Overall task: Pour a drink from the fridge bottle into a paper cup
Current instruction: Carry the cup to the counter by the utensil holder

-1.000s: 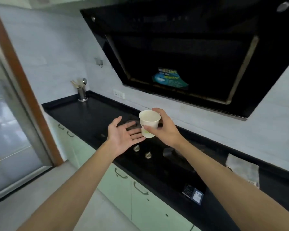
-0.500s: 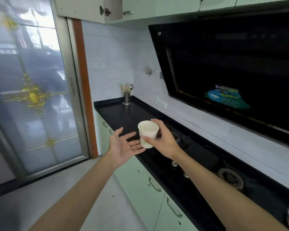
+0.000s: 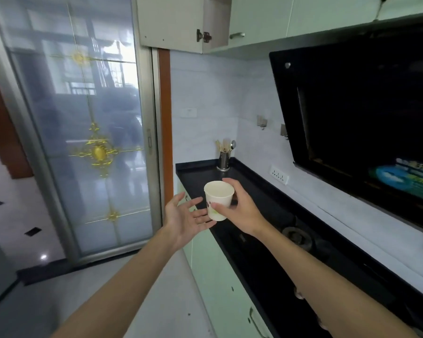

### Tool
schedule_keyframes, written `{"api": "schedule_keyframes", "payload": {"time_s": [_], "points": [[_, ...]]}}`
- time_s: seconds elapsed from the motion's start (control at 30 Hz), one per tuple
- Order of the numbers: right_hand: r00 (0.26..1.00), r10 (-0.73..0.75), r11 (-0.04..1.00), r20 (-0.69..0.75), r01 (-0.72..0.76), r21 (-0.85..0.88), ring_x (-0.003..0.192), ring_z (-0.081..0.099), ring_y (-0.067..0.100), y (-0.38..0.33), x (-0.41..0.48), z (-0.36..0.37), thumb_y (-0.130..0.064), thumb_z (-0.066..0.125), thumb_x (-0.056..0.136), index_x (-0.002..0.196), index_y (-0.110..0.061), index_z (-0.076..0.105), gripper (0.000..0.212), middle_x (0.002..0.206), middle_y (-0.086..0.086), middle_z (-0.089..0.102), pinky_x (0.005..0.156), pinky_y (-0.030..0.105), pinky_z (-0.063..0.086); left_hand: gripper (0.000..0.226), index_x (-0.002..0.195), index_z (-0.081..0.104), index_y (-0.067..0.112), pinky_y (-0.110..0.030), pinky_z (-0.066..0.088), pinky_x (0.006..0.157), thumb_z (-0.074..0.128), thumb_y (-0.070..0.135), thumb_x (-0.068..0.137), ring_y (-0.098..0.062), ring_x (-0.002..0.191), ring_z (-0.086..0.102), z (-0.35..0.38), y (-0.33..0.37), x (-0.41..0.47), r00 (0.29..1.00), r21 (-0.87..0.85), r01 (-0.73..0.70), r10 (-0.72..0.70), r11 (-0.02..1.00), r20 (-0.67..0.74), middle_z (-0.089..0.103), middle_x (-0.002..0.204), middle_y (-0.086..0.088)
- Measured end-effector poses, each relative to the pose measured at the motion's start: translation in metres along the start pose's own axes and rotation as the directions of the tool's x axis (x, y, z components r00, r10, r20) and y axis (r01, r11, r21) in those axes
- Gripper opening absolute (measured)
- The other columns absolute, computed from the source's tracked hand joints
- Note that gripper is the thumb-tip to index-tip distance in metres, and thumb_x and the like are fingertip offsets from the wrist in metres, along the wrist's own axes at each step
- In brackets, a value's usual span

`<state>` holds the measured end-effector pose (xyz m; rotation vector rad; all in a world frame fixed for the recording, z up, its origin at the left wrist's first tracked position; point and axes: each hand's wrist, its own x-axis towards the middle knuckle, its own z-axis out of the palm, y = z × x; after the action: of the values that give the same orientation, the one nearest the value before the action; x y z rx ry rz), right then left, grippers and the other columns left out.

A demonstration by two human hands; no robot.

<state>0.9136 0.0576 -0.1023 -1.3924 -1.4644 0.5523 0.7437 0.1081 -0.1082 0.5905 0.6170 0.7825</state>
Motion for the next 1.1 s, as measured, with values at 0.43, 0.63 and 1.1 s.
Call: {"api": "schedule_keyframes", "payload": {"time_s": [0.43,0.63,1.1], "points": [[0.992,-0.052,0.998,0.116,0.055,-0.026,0.119,0.053,0.013,0.045,0.103,-0.008,-0.022,0.080,0.081,0.134,-0.035,0.041,0.066,0.122,-0.020,0.051,0.098,0.039,0.054,0.063,0.138,0.047,0.011,-0.058,0.047,0.101,0.041,0.056,0.094,-0.048,0.120,0.056,0.005,0.028,0.098,0.996,-0.023,-0.046,0.044,0.999,-0.079,0.053,0.137,-0.028],[0.992,-0.036,0.999,0.119,0.038,-0.018,0.120,0.051,0.014,0.069,0.134,-0.005,-0.024,0.080,0.082,0.139,-0.030,0.039,0.070,0.125,-0.014,0.050,0.099,0.040,0.053,0.063,0.137,0.047,0.010,-0.058,0.048,0.101,0.039,0.057,0.095,-0.048,0.119,0.057,-0.001,0.036,0.138,0.993,-0.010,-0.044,0.042,0.999,-0.109,0.054,0.136,-0.027],[0.999,0.017,0.999,0.041,-0.015,-0.039,0.116,0.053,0.007,0.112,0.237,0.020,-0.025,0.081,0.080,0.134,-0.032,0.041,0.067,0.122,-0.018,0.053,0.096,0.038,0.055,0.063,0.138,0.046,0.008,-0.059,0.041,0.108,0.036,0.055,0.097,-0.047,0.115,0.058,-0.026,0.094,0.253,0.999,0.017,0.036,-0.035,0.999,-0.027,0.057,0.130,-0.028]]}}
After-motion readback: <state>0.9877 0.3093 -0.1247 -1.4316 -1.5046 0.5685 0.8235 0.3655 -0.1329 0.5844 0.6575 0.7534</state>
